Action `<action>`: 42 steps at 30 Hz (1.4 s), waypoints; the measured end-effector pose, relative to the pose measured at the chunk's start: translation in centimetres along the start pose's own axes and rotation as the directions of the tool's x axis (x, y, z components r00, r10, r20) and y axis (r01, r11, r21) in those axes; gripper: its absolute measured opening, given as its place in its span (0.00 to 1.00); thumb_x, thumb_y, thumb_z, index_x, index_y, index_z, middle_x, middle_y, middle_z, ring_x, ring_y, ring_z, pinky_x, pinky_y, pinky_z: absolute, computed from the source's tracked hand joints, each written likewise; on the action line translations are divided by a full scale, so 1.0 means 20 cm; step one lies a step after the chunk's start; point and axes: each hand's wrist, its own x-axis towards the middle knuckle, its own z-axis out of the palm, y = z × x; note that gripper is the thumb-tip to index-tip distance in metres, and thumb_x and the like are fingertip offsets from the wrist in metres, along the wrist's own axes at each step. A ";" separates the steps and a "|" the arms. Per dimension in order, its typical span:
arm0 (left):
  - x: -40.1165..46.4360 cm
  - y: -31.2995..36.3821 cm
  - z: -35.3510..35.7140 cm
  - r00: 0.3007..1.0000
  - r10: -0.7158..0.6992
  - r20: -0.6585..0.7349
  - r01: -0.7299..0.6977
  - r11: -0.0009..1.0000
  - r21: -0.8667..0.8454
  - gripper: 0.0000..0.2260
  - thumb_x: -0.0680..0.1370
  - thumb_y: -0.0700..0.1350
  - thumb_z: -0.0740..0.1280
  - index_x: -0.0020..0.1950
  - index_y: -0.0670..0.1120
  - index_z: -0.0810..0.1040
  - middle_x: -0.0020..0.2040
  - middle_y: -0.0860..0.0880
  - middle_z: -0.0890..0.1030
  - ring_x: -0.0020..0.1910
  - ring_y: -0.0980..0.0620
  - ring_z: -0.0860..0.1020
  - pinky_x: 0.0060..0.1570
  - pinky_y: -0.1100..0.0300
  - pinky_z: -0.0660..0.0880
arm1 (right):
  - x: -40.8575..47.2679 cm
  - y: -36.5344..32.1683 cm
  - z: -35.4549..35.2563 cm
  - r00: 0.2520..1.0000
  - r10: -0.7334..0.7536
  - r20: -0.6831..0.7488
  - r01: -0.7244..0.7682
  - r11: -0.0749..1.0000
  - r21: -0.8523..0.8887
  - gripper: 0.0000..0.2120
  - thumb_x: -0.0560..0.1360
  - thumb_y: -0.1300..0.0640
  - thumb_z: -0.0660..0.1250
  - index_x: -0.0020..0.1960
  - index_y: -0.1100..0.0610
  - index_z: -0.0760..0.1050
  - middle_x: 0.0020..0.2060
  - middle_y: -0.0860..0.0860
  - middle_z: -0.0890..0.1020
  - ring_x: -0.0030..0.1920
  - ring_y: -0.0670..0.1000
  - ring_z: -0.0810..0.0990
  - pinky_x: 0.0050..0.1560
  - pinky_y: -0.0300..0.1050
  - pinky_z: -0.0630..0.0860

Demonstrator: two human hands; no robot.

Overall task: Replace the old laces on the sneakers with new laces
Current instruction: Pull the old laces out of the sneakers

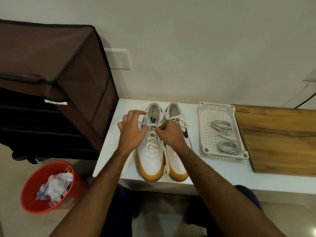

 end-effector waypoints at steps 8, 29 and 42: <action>0.08 -0.01 0.10 0.960 0.186 0.208 -0.212 0.971 0.108 0.02 0.81 0.43 0.67 0.52 0.47 0.80 0.53 0.51 0.80 0.53 0.50 0.76 0.57 0.50 0.70 | 0.00 0.02 0.00 1.000 -0.022 -0.006 0.022 1.000 0.003 0.18 0.75 0.50 0.70 0.33 0.62 0.82 0.30 0.57 0.82 0.33 0.56 0.81 0.38 0.50 0.78; 0.07 0.03 0.05 0.954 0.178 0.241 -0.256 0.903 0.346 0.16 0.77 0.51 0.71 0.64 0.54 0.78 0.75 0.49 0.67 0.73 0.45 0.63 0.67 0.43 0.58 | 0.00 0.02 0.00 1.000 -0.025 -0.001 0.025 0.999 0.022 0.15 0.74 0.53 0.70 0.34 0.63 0.82 0.30 0.57 0.82 0.33 0.57 0.82 0.40 0.51 0.81; 0.00 -0.10 0.00 0.930 -0.252 0.267 0.365 0.704 -0.609 0.08 0.83 0.36 0.63 0.44 0.43 0.71 0.57 0.46 0.83 0.57 0.49 0.83 0.54 0.53 0.81 | 0.00 0.02 0.01 1.000 0.005 -0.027 -0.004 0.999 0.040 0.15 0.74 0.55 0.70 0.35 0.66 0.79 0.30 0.60 0.82 0.34 0.60 0.82 0.40 0.54 0.82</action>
